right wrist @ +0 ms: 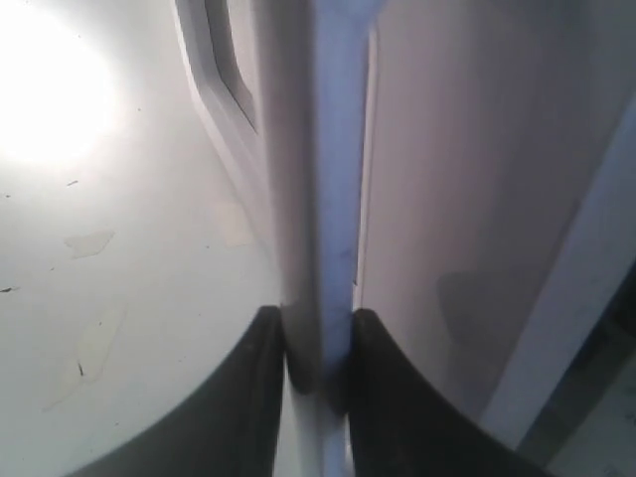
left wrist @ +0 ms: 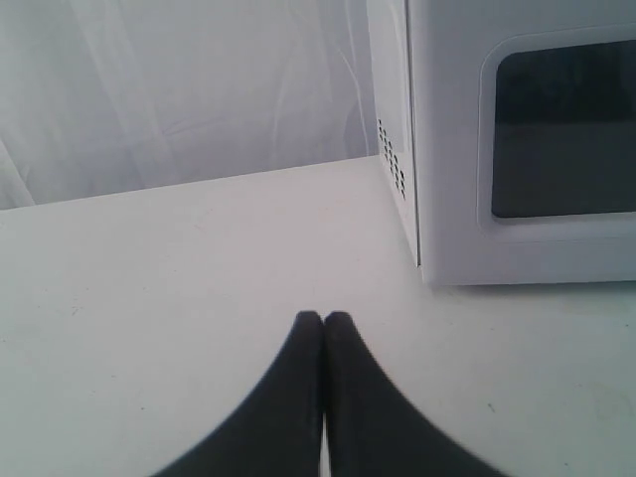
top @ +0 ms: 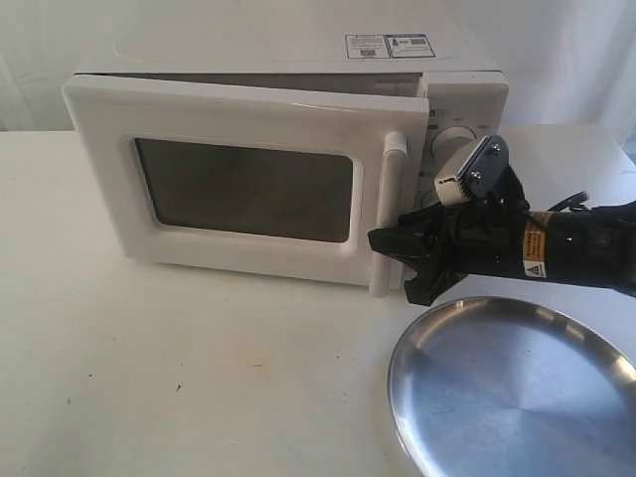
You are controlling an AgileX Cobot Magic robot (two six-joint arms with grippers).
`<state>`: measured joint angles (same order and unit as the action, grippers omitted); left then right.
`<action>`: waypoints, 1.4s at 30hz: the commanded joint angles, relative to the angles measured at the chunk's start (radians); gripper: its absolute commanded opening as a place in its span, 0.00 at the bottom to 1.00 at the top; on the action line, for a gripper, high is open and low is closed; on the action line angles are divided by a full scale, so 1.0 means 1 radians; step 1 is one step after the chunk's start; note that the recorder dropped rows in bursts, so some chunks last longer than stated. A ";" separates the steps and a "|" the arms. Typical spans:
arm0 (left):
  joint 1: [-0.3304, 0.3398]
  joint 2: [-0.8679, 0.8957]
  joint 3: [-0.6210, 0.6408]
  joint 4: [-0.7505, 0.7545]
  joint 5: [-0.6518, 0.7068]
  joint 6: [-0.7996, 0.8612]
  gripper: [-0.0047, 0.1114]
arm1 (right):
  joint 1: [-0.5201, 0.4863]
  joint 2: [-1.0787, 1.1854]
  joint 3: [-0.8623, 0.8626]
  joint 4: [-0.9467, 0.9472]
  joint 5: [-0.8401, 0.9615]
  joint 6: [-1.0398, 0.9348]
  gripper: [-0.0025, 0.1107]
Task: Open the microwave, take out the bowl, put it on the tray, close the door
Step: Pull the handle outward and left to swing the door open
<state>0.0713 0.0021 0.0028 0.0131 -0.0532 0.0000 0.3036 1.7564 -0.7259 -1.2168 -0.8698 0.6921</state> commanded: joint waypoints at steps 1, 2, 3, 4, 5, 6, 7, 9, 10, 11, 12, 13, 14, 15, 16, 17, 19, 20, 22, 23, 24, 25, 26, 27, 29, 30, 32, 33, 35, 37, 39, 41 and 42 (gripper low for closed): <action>-0.002 -0.002 -0.003 -0.006 0.001 0.000 0.04 | -0.014 0.009 0.019 0.010 0.071 0.011 0.04; -0.002 -0.002 -0.003 -0.006 0.001 0.000 0.04 | -0.014 0.009 0.019 0.010 0.061 0.001 0.07; -0.002 -0.002 -0.003 -0.006 0.001 0.000 0.04 | -0.014 0.009 0.019 0.010 0.056 -0.009 0.12; -0.002 -0.002 -0.003 -0.006 0.001 0.000 0.04 | -0.014 0.009 0.019 0.010 0.049 -0.009 0.18; -0.002 -0.002 -0.003 -0.006 0.001 0.000 0.04 | -0.014 0.009 0.019 0.010 0.045 -0.009 0.24; -0.002 -0.002 -0.003 -0.006 0.001 0.000 0.04 | -0.014 0.009 0.019 0.010 0.042 -0.011 0.33; -0.002 -0.002 -0.003 -0.006 0.001 0.000 0.04 | -0.014 0.009 0.019 0.010 0.041 -0.011 0.40; -0.002 -0.002 -0.003 -0.006 0.001 0.000 0.04 | -0.014 0.009 0.019 0.001 0.041 -0.011 0.55; -0.002 -0.002 -0.003 -0.006 0.001 0.000 0.04 | -0.014 0.007 0.019 -0.006 0.041 -0.011 0.58; -0.002 -0.002 -0.003 -0.006 0.001 0.000 0.04 | -0.017 0.003 0.019 -0.014 0.041 -0.009 0.59; -0.002 -0.002 -0.003 -0.006 0.001 0.000 0.04 | -0.017 -0.006 0.022 -0.016 0.048 -0.001 0.58; -0.002 -0.002 -0.003 -0.006 0.001 0.000 0.04 | -0.017 -0.014 0.029 -0.011 0.046 0.001 0.56; -0.002 -0.002 -0.003 -0.006 0.001 0.000 0.04 | -0.017 -0.028 0.037 -0.009 0.042 0.001 0.54; -0.002 -0.002 -0.003 -0.006 0.001 0.000 0.04 | -0.017 -0.046 0.048 -0.009 0.039 0.001 0.52; -0.002 -0.002 -0.003 -0.006 0.001 0.000 0.04 | -0.017 -0.063 0.057 -0.007 0.042 0.001 0.50; -0.002 -0.002 -0.003 -0.006 0.001 0.000 0.04 | -0.017 -0.088 0.070 -0.004 0.061 0.003 0.46; -0.002 -0.002 -0.003 -0.006 0.001 0.000 0.04 | -0.017 -0.150 0.095 0.030 0.152 0.005 0.35; -0.002 -0.002 -0.003 -0.006 0.001 0.000 0.04 | -0.017 -0.184 0.108 0.052 0.211 0.005 0.27; -0.002 -0.002 -0.003 -0.006 0.001 0.000 0.04 | -0.017 -0.240 0.127 0.107 0.296 -0.030 0.09; -0.002 -0.002 -0.003 -0.006 0.001 0.000 0.04 | -0.017 -0.263 0.130 0.141 0.308 -0.058 0.02; -0.002 -0.002 -0.003 -0.006 0.001 0.000 0.04 | -0.017 -0.277 0.133 0.174 0.292 -0.088 0.02; -0.002 -0.002 -0.003 -0.006 0.001 0.000 0.04 | -0.017 -0.279 0.133 0.200 0.254 -0.111 0.02; -0.002 -0.002 -0.003 -0.006 0.001 0.000 0.04 | -0.017 -0.279 0.133 0.214 0.212 -0.122 0.02; -0.002 -0.002 -0.003 -0.006 0.001 0.000 0.04 | -0.017 -0.275 0.131 0.227 0.166 -0.130 0.02; -0.002 -0.002 -0.003 -0.006 0.001 0.000 0.04 | -0.014 -0.254 0.121 0.260 0.128 -0.157 0.02; -0.002 -0.002 -0.003 -0.006 0.001 0.000 0.04 | -0.014 -0.241 0.116 0.280 0.128 -0.168 0.02; -0.002 -0.002 -0.003 -0.006 0.001 0.000 0.04 | -0.014 -0.215 0.102 0.349 0.137 -0.219 0.02; -0.002 -0.002 -0.003 -0.006 0.001 0.000 0.04 | -0.014 -0.201 0.096 0.388 0.142 -0.252 0.02; -0.002 -0.002 -0.003 -0.006 0.001 0.000 0.04 | -0.014 -0.177 0.089 0.474 0.148 -0.322 0.02; -0.002 -0.002 -0.003 -0.006 0.001 0.000 0.04 | -0.014 -0.157 0.079 0.531 0.158 -0.370 0.02; -0.002 -0.002 -0.003 -0.006 0.001 0.000 0.04 | -0.014 -0.141 0.072 0.545 0.148 -0.381 0.02; -0.002 -0.002 -0.003 -0.006 0.001 0.000 0.04 | -0.013 -0.123 0.063 0.543 0.119 -0.375 0.02; -0.002 -0.002 -0.003 -0.006 0.001 0.000 0.04 | -0.013 -0.113 0.061 0.541 0.099 -0.375 0.02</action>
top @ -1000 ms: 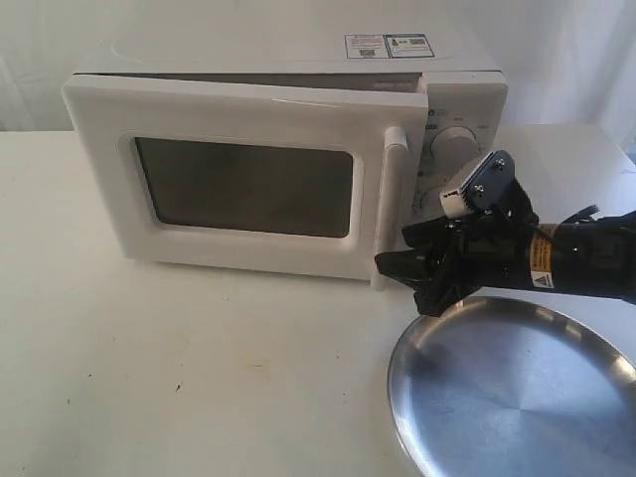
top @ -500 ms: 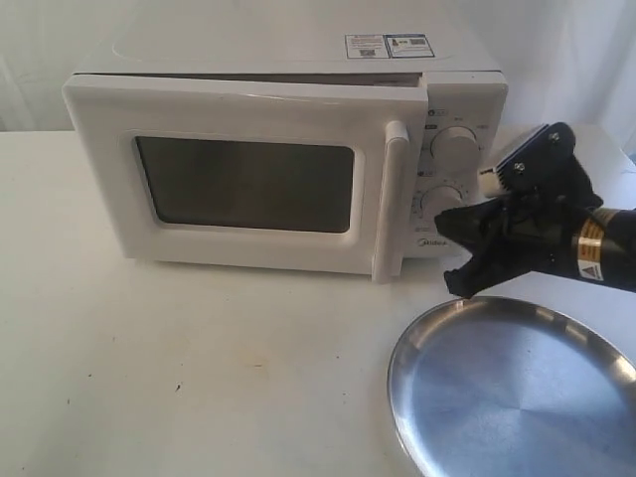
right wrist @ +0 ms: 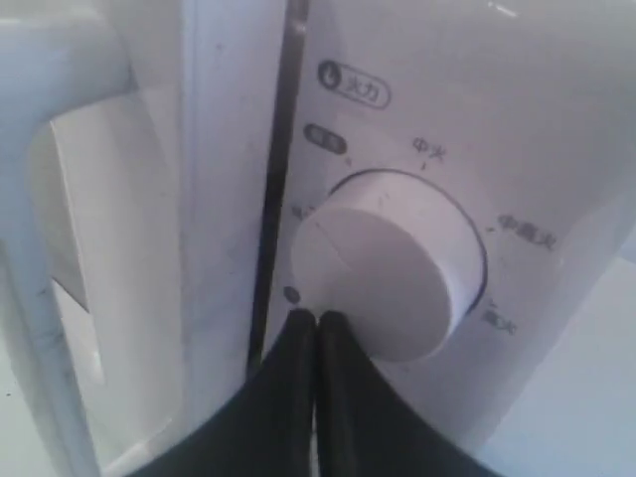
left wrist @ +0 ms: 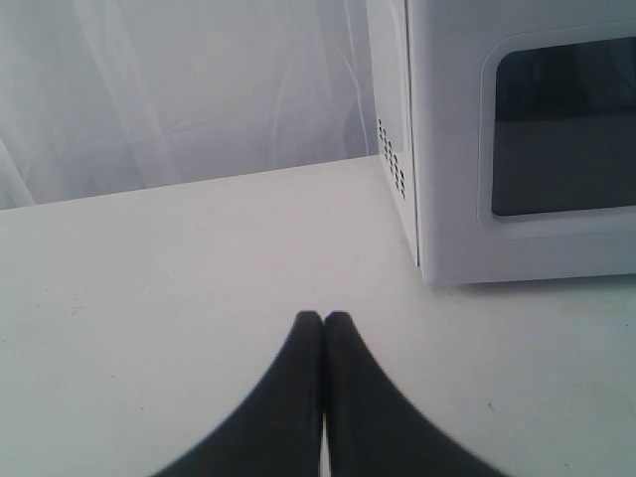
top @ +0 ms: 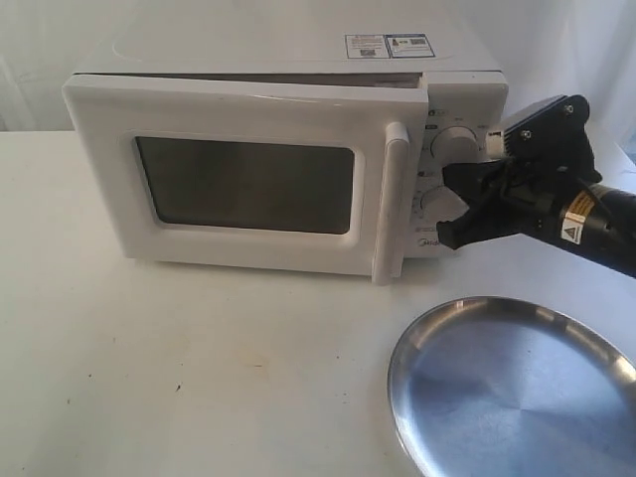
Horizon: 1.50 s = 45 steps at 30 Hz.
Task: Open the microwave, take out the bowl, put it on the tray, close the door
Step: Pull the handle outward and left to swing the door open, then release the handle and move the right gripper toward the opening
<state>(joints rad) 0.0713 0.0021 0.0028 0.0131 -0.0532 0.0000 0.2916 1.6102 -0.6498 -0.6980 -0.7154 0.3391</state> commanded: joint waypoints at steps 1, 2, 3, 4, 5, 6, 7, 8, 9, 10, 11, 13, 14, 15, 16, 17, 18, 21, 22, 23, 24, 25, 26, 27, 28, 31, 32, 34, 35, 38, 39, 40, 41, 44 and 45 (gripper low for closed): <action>-0.002 -0.002 -0.003 -0.006 0.001 0.000 0.04 | 0.003 0.044 -0.017 0.023 -0.075 -0.022 0.02; -0.002 -0.002 -0.003 -0.006 0.001 0.000 0.04 | 0.006 0.052 -0.017 0.023 -0.085 -0.022 0.02; -0.002 -0.002 -0.003 -0.006 0.001 0.000 0.04 | 0.011 0.059 -0.017 0.023 -0.102 -0.022 0.02; -0.002 -0.002 -0.003 -0.006 0.001 0.000 0.04 | 0.018 0.068 -0.017 0.023 -0.115 -0.022 0.02; -0.002 -0.002 -0.003 -0.006 0.001 0.000 0.04 | 0.027 0.077 -0.017 0.023 -0.128 -0.022 0.02; -0.002 -0.002 -0.003 -0.006 0.001 0.000 0.04 | 0.036 0.081 -0.018 0.023 -0.136 -0.022 0.02; -0.002 -0.002 -0.003 -0.006 0.001 0.000 0.04 | 0.046 0.089 -0.025 0.023 -0.137 -0.022 0.02; -0.002 -0.002 -0.003 -0.006 0.001 0.000 0.04 | 0.057 0.092 -0.029 0.023 -0.135 -0.022 0.02; -0.002 -0.002 -0.003 -0.006 0.001 0.000 0.04 | 0.065 0.094 -0.032 0.023 -0.127 -0.024 0.02; -0.002 -0.002 -0.003 -0.006 0.001 0.000 0.04 | 0.077 0.096 -0.035 0.022 -0.117 -0.024 0.02; -0.002 -0.002 -0.003 -0.006 0.001 0.000 0.04 | 0.088 0.098 -0.037 0.022 -0.115 -0.024 0.02; -0.002 -0.002 -0.003 -0.006 0.001 0.000 0.04 | 0.108 0.098 -0.037 0.005 -0.117 -0.026 0.02; -0.002 -0.002 -0.003 -0.006 0.001 0.000 0.04 | 0.115 0.098 -0.037 -0.019 -0.117 -0.024 0.02; -0.002 -0.002 -0.003 -0.006 0.001 0.000 0.04 | 0.118 0.096 -0.037 -0.047 -0.117 -0.022 0.02; -0.002 -0.002 -0.003 -0.006 0.001 0.000 0.04 | 0.121 0.096 -0.037 -0.087 -0.126 -0.003 0.02; -0.002 -0.002 -0.003 -0.006 0.001 0.000 0.04 | 0.124 0.096 -0.035 -0.120 -0.141 0.027 0.02; -0.002 -0.002 -0.003 -0.006 0.001 0.000 0.04 | 0.127 0.096 -0.035 -0.161 -0.155 0.055 0.02; -0.002 -0.002 -0.003 -0.006 0.001 0.000 0.04 | 0.127 0.096 -0.035 -0.276 -0.218 0.129 0.02; -0.002 -0.002 -0.003 -0.006 0.001 0.000 0.04 | 0.127 0.094 -0.035 -0.318 -0.244 0.149 0.02; -0.002 -0.002 -0.003 -0.006 0.001 0.000 0.04 | 0.127 0.092 -0.035 -0.362 -0.268 0.172 0.02; -0.002 -0.002 -0.003 -0.006 0.001 0.000 0.04 | 0.127 0.087 -0.035 -0.396 -0.285 0.195 0.02; -0.002 -0.002 -0.003 -0.006 0.001 0.000 0.04 | 0.127 0.077 -0.035 -0.444 -0.299 0.229 0.02; -0.002 -0.002 -0.003 -0.006 0.001 0.000 0.04 | 0.127 0.064 -0.035 -0.499 -0.314 0.260 0.02; -0.002 -0.002 -0.003 -0.006 0.001 0.000 0.04 | 0.127 0.049 -0.035 -0.544 -0.331 0.287 0.02; -0.002 -0.002 -0.003 -0.006 0.001 0.000 0.04 | 0.127 0.030 -0.033 -0.599 -0.350 0.328 0.02; -0.002 -0.002 -0.003 -0.006 0.001 0.000 0.04 | 0.127 -0.031 -0.007 -0.717 -0.416 0.377 0.02; -0.002 -0.002 -0.003 -0.006 0.001 0.000 0.04 | 0.127 -0.056 0.006 -0.749 -0.436 0.390 0.02; -0.002 -0.002 -0.003 -0.006 0.001 0.000 0.04 | 0.127 -0.098 0.020 -0.816 -0.475 0.426 0.02; -0.002 -0.002 -0.003 -0.006 0.001 0.000 0.04 | 0.127 -0.119 0.022 -0.856 -0.503 0.461 0.02; -0.002 -0.002 -0.003 -0.006 0.001 0.000 0.04 | 0.127 -0.166 0.022 -0.946 -0.506 0.582 0.02; -0.002 -0.002 -0.003 -0.006 0.001 0.000 0.04 | 0.137 -0.180 0.024 -0.957 -0.506 0.634 0.02; -0.002 -0.002 -0.003 -0.006 0.001 0.000 0.04 | 0.140 -0.187 0.027 -0.965 -0.506 0.666 0.02; -0.002 -0.002 -0.003 -0.006 0.001 0.000 0.04 | 0.148 -0.192 0.037 -0.965 -0.506 0.696 0.02; -0.002 -0.002 -0.003 -0.006 0.001 0.000 0.04 | 0.163 -0.190 0.064 -0.943 -0.506 0.706 0.02; -0.002 -0.002 -0.003 -0.006 0.001 0.000 0.04 | 0.167 -0.186 0.071 -0.938 -0.506 0.706 0.02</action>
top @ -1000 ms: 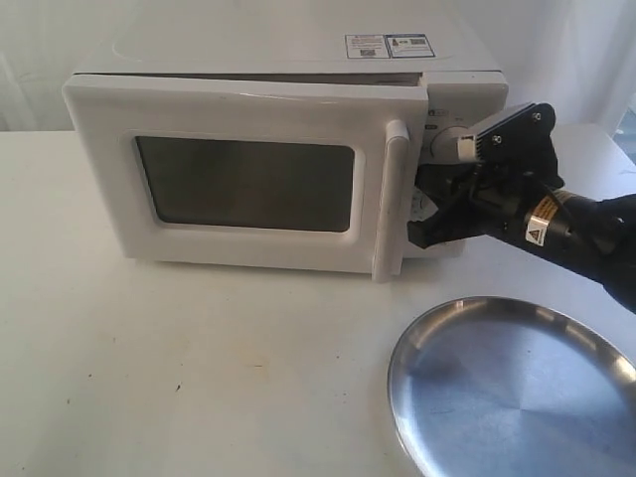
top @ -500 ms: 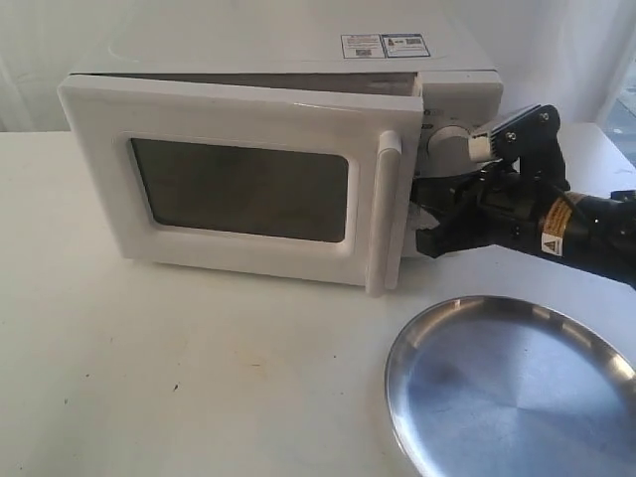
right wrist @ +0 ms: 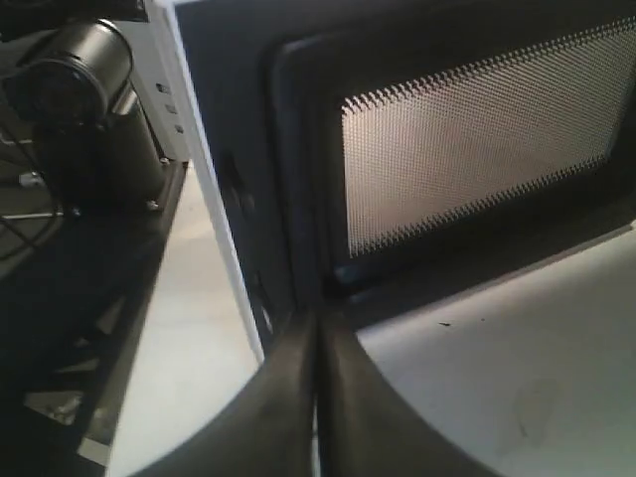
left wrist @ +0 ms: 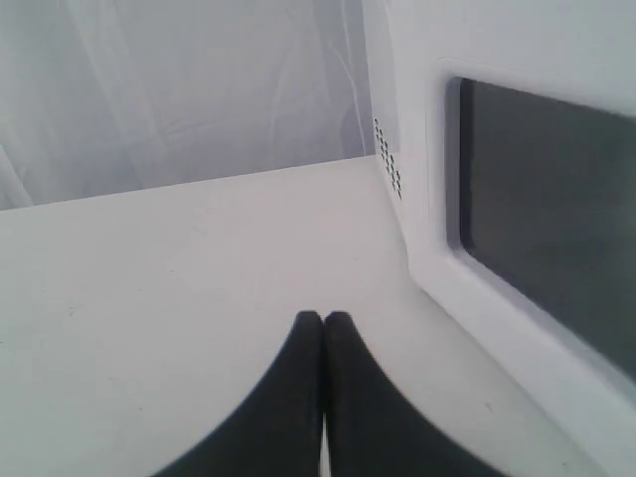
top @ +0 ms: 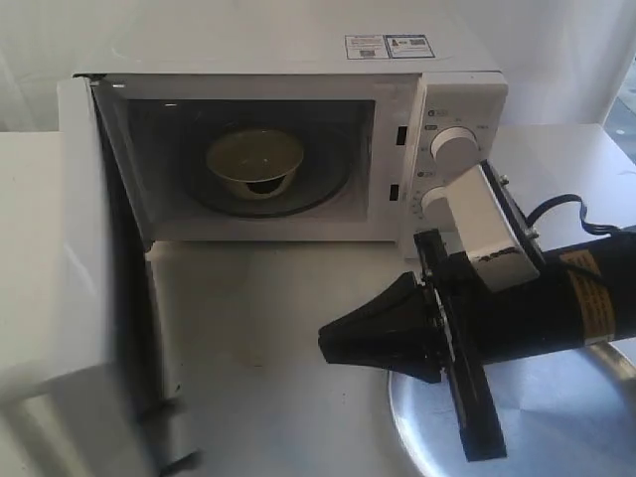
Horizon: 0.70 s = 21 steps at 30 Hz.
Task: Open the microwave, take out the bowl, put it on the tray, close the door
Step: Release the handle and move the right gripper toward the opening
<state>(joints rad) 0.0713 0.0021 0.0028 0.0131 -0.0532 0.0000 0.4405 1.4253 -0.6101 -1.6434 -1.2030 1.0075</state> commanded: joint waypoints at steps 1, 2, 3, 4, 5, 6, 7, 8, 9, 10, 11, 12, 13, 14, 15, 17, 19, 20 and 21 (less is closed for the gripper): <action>-0.002 -0.002 -0.003 -0.006 0.001 0.000 0.04 | 0.018 -0.001 0.040 0.007 -0.018 0.037 0.02; -0.002 -0.002 -0.003 -0.006 0.001 0.000 0.04 | 0.018 -0.001 0.052 0.009 -0.018 0.037 0.02; -0.002 -0.002 -0.003 -0.006 0.001 0.000 0.04 | 0.018 -0.001 0.061 0.009 -0.018 0.037 0.02; -0.002 -0.002 -0.003 -0.006 0.001 0.000 0.04 | 0.018 -0.001 0.070 0.011 -0.018 0.037 0.02; -0.002 -0.002 -0.003 -0.006 0.001 0.000 0.04 | 0.018 -0.001 0.083 0.017 -0.018 0.029 0.02; -0.002 -0.002 -0.003 -0.006 0.001 0.000 0.04 | 0.018 -0.001 0.089 0.032 -0.018 0.017 0.02; -0.002 -0.002 -0.003 -0.006 0.001 0.000 0.04 | 0.018 -0.001 0.096 0.047 -0.018 0.007 0.02; -0.002 -0.002 -0.003 -0.006 0.001 0.000 0.04 | 0.018 -0.001 0.104 0.079 -0.018 -0.004 0.02; -0.002 -0.002 -0.003 -0.006 0.001 0.000 0.04 | 0.018 -0.001 0.109 0.102 -0.002 -0.006 0.02; -0.002 -0.002 -0.003 -0.006 0.001 0.000 0.04 | 0.018 0.001 0.111 0.125 0.030 -0.009 0.02; -0.002 -0.002 -0.003 -0.006 0.001 0.000 0.04 | 0.018 0.009 0.111 0.153 0.068 -0.011 0.02; -0.002 -0.002 -0.003 -0.006 0.001 0.000 0.04 | 0.018 0.016 0.111 0.175 0.082 -0.014 0.02; -0.002 -0.002 -0.003 -0.006 0.001 0.000 0.04 | 0.018 0.030 0.111 0.211 0.089 -0.027 0.02; -0.002 -0.002 -0.003 -0.006 0.001 0.000 0.04 | 0.018 0.047 0.111 0.245 0.089 -0.047 0.02; -0.002 -0.002 -0.003 -0.006 0.001 0.000 0.04 | 0.018 0.064 0.111 0.267 0.089 -0.062 0.02; -0.002 -0.002 -0.003 -0.006 0.001 0.000 0.04 | 0.018 0.103 0.109 0.314 0.086 -0.072 0.02; -0.002 -0.002 -0.003 -0.006 0.001 0.000 0.04 | 0.036 0.142 0.093 0.334 0.086 -0.088 0.02; -0.002 -0.002 -0.003 -0.006 0.001 0.000 0.04 | 0.051 0.164 0.081 0.341 0.088 -0.091 0.02; -0.002 -0.002 -0.003 -0.006 0.001 0.000 0.04 | 0.064 0.182 0.069 0.343 0.093 -0.091 0.02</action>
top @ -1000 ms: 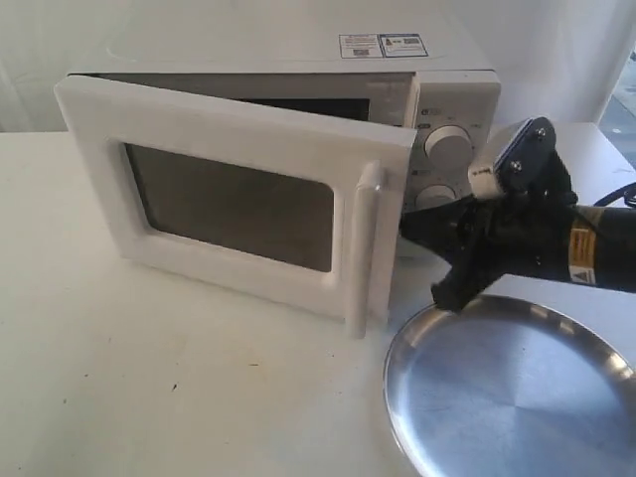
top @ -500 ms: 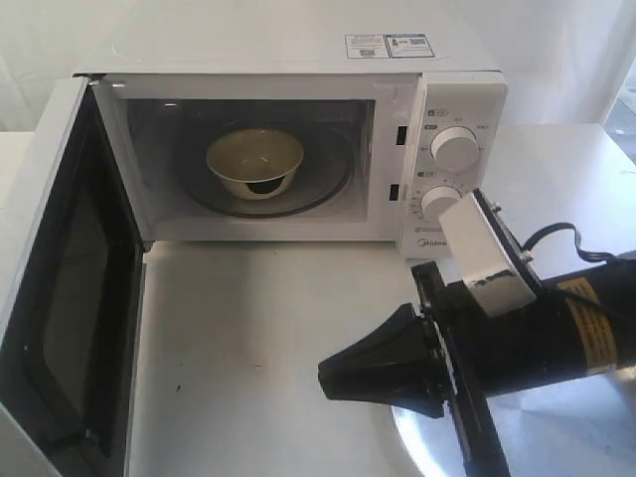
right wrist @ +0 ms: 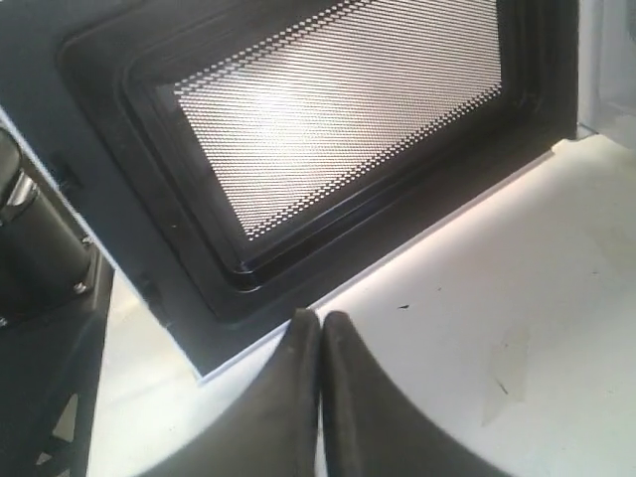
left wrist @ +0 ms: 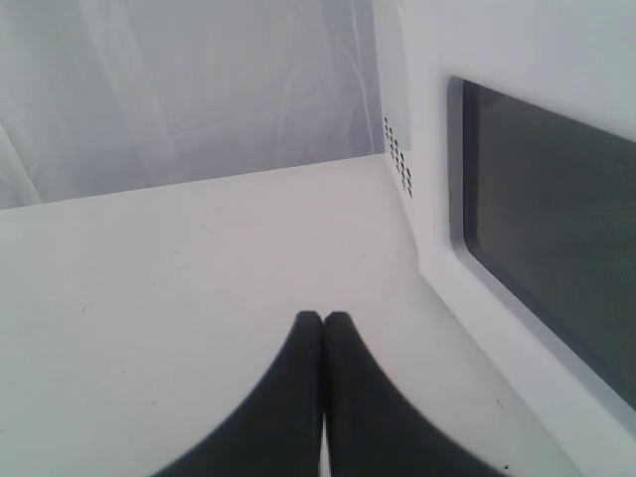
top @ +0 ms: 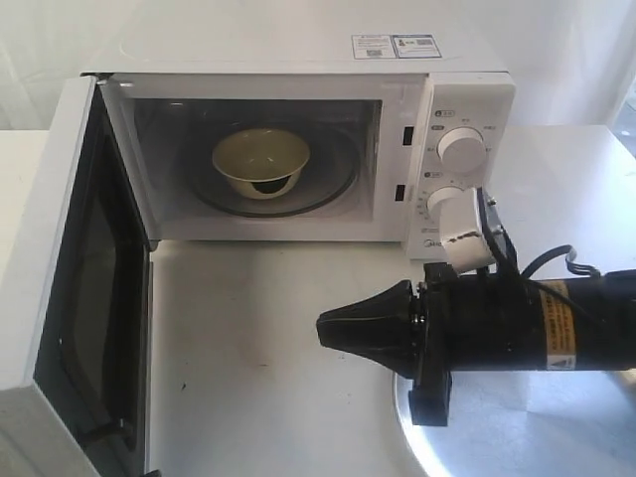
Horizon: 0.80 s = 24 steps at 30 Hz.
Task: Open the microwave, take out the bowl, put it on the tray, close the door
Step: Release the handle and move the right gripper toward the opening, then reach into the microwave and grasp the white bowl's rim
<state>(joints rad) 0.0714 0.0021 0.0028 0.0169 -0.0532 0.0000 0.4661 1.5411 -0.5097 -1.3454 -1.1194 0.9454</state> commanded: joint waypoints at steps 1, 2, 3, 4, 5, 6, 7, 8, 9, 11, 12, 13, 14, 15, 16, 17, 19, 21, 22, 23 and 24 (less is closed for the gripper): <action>-0.002 -0.002 -0.003 -0.010 0.001 0.000 0.04 | 0.057 0.085 -0.047 0.045 0.011 -0.029 0.02; -0.002 -0.002 -0.003 -0.010 0.001 0.000 0.04 | 0.075 0.102 -0.062 0.045 0.011 -0.029 0.02; -0.002 -0.002 -0.003 -0.010 0.001 0.000 0.04 | 0.089 0.115 -0.072 0.043 0.014 -0.029 0.02; -0.002 -0.002 -0.003 -0.010 0.001 0.000 0.04 | 0.102 0.124 -0.084 0.040 0.016 -0.029 0.02; -0.002 -0.002 -0.003 -0.010 0.001 0.000 0.04 | 0.115 0.126 -0.096 0.043 0.026 -0.029 0.02; -0.002 -0.002 -0.003 -0.010 0.001 0.000 0.04 | 0.127 0.126 -0.106 0.043 0.043 -0.029 0.02; -0.002 -0.002 -0.003 -0.010 0.001 0.000 0.04 | 0.136 0.126 -0.112 0.040 0.061 -0.029 0.02; -0.002 -0.002 -0.003 -0.010 0.001 0.000 0.04 | 0.145 0.124 -0.118 0.040 0.074 -0.027 0.02; -0.002 -0.002 -0.003 -0.010 0.001 0.000 0.04 | 0.151 0.124 -0.122 0.043 0.076 -0.027 0.02; -0.002 -0.002 -0.003 -0.010 0.001 0.000 0.04 | 0.155 0.124 -0.122 0.043 0.076 -0.027 0.02; -0.002 -0.002 -0.003 -0.010 0.001 0.000 0.04 | 0.155 0.124 -0.122 0.043 0.072 -0.027 0.02; -0.002 -0.002 -0.003 -0.010 0.001 0.000 0.04 | 0.155 0.124 -0.122 0.045 0.067 -0.027 0.02; -0.002 -0.002 -0.003 -0.010 0.001 0.000 0.04 | 0.155 0.124 -0.122 0.048 0.067 -0.027 0.02; -0.002 -0.002 -0.003 -0.010 0.001 0.000 0.04 | 0.155 0.124 -0.124 0.048 0.067 -0.040 0.02; -0.002 -0.002 -0.003 -0.010 0.001 0.000 0.04 | 0.155 0.124 -0.124 0.056 0.065 -0.058 0.02; -0.002 -0.002 -0.003 -0.010 0.001 0.000 0.04 | 0.155 0.124 -0.124 0.069 0.065 -0.094 0.02; -0.002 -0.002 -0.003 -0.010 0.001 0.000 0.04 | 0.155 0.124 -0.124 0.143 0.083 -0.207 0.02; -0.002 -0.002 -0.003 -0.010 0.001 0.000 0.04 | 0.155 0.124 -0.124 0.278 0.134 -0.364 0.02; -0.002 -0.002 -0.003 -0.010 0.001 0.000 0.04 | 0.155 0.126 -0.124 0.339 0.149 -0.433 0.02; -0.002 -0.002 -0.003 -0.010 0.001 0.000 0.04 | 0.155 0.128 -0.124 0.414 0.173 -0.520 0.02; -0.002 -0.002 -0.003 -0.010 0.001 0.000 0.04 | 0.155 0.132 -0.127 0.501 0.196 -0.591 0.02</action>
<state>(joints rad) 0.0714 0.0021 0.0028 0.0169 -0.0532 0.0000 0.6202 1.6660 -0.6282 -1.0427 -0.9802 0.5676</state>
